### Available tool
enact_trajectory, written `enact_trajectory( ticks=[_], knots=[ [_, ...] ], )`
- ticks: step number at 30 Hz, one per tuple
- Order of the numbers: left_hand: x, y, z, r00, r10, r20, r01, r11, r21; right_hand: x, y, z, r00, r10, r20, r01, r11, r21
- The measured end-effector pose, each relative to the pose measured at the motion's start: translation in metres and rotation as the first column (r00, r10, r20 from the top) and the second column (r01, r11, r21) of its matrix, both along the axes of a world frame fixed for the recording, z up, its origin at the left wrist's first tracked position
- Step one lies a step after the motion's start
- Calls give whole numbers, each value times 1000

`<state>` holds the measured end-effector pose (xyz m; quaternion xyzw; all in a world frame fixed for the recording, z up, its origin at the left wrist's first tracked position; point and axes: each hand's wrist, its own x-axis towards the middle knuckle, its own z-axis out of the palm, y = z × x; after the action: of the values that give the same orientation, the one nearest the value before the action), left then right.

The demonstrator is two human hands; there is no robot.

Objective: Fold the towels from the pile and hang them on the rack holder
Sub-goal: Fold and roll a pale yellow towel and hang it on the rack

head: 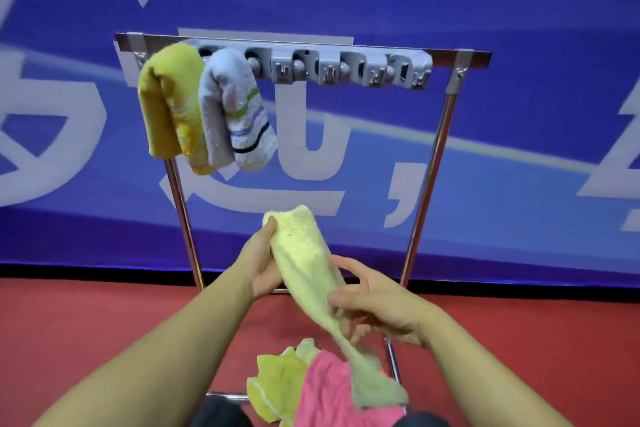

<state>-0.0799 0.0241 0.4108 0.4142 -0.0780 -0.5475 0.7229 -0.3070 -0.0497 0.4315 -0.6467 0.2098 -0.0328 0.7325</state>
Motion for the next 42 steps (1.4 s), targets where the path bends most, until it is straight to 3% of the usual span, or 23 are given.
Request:
enact_trajectory(
  ticks=[3, 5, 14, 18, 23, 30, 32, 35, 36, 39, 40, 42],
  knots=[
    [-11, 10, 22, 998, -54, -24, 53, 998, -23, 13, -1, 8, 968, -251, 9, 245, 935, -258],
    [-18, 16, 35, 998, -67, -17, 67, 997, -33, 23, -1, 10, 938, -344, 35, 337, 886, -318],
    [-20, 44, 65, 973, -78, 219, 82, 997, -9, 45, 21, 35, 906, -312, 284, 395, 866, -306],
    [-24, 48, 61, 955, -114, 272, 115, 993, 11, 57, 31, 42, 925, -237, 297, 340, 866, -368],
    [-29, 48, 50, 963, -154, 222, 155, 988, 16, 64, 36, 37, 977, -149, 152, 211, 767, -606],
    [-32, 52, 40, 975, -219, 47, 223, 968, -117, 66, 41, 41, 943, -196, 269, 314, 793, -522],
    [-32, 52, 36, 981, -193, 8, 192, 972, -135, 69, 40, 40, 941, -224, 252, 332, 750, -572],
    [-34, 51, 30, 989, -148, -19, 144, 978, -153, 73, 36, 41, 958, -237, 163, 270, 545, -794],
    [-35, 50, 29, 991, -134, -17, 130, 979, -158, 72, 35, 41, 962, -233, 141, 246, 516, -821],
    [-36, 47, 23, 997, -69, 18, 71, 987, -141, 69, 34, 42, 965, -220, 141, 250, 623, -741],
    [-36, 47, 22, 998, -64, 23, 66, 988, -141, 68, 35, 43, 956, -242, 167, 291, 706, -645],
    [-34, 45, 17, 997, -81, 3, 81, 987, -139, 66, 40, 48, 922, -330, 202, 379, 875, -302]
  ],
)
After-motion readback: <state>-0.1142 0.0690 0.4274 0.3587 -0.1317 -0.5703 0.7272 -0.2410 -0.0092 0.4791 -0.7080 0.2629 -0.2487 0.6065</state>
